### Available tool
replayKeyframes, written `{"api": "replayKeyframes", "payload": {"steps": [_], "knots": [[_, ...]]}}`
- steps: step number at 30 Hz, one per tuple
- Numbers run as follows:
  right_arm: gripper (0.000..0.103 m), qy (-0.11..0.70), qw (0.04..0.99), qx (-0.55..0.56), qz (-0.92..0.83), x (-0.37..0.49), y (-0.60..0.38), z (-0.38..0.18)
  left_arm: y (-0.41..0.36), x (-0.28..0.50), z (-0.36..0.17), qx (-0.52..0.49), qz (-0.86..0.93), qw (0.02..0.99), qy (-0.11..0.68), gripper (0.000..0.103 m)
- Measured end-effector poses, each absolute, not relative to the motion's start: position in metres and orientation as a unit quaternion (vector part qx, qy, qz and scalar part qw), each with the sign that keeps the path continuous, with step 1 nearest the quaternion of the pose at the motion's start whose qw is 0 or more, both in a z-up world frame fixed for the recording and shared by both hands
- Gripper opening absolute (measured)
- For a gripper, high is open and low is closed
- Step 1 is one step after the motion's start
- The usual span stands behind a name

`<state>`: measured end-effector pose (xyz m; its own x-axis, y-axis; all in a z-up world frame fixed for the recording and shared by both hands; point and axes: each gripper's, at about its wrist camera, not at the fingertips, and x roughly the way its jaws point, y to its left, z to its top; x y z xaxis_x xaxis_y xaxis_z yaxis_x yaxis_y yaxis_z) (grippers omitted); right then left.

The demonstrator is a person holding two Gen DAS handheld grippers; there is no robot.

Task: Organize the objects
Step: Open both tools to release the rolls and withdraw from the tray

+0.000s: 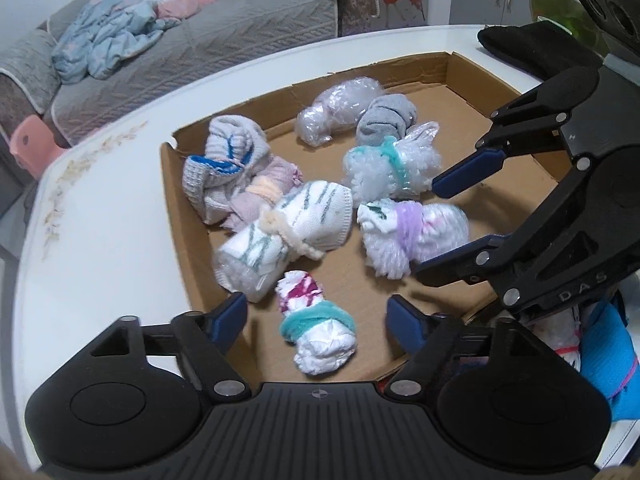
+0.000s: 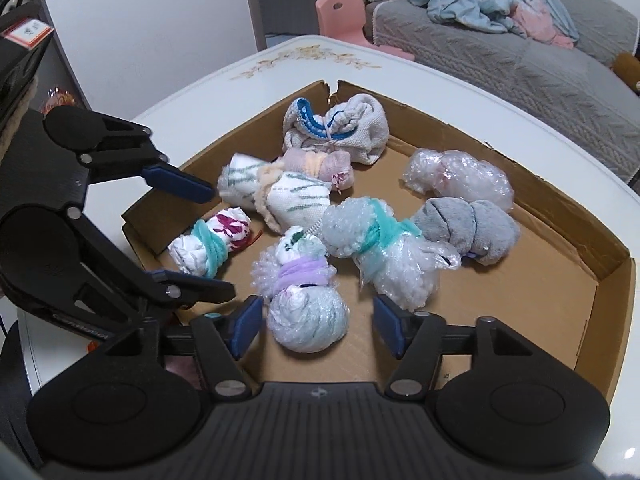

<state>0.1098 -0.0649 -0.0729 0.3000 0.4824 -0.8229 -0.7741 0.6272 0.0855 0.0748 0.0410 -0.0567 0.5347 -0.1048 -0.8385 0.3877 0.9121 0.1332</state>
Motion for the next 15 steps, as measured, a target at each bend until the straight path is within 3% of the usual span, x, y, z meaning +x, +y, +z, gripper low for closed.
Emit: {"api": "replayKeyframes", "payload": {"steps": [4, 15], "knots": [[0.061, 0.438, 0.787, -0.166, 0.401, 0.109, -0.066, -0.073, 0.045, 0.067, -0.042, 0.140, -0.151, 0.871, 0.447, 0.092], [0.063, 0.431, 0.780, -0.177, 0.417, 0.097, -0.051, -0.067, 0.055, 0.055, -0.024, 0.133, -0.137, 0.881, 0.433, 0.095]]}}
